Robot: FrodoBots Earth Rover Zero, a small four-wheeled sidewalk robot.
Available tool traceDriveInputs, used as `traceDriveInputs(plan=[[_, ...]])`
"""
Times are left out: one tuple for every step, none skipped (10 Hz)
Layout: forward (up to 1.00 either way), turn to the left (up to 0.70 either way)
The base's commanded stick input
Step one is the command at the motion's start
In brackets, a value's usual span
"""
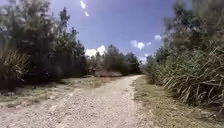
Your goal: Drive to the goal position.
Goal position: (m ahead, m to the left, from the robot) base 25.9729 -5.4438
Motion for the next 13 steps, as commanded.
traceDriveInputs(plan=[[0.50,0.00],[0.50,0.00],[0.50,0.00],[0.50,0.00],[0.50,0.00],[0.50,0.00],[0.50,0.00],[0.50,0.00],[0.50,0.00],[0.50,0.00],[0.50,0.00],[0.50,0.00],[0.50,0.00]])
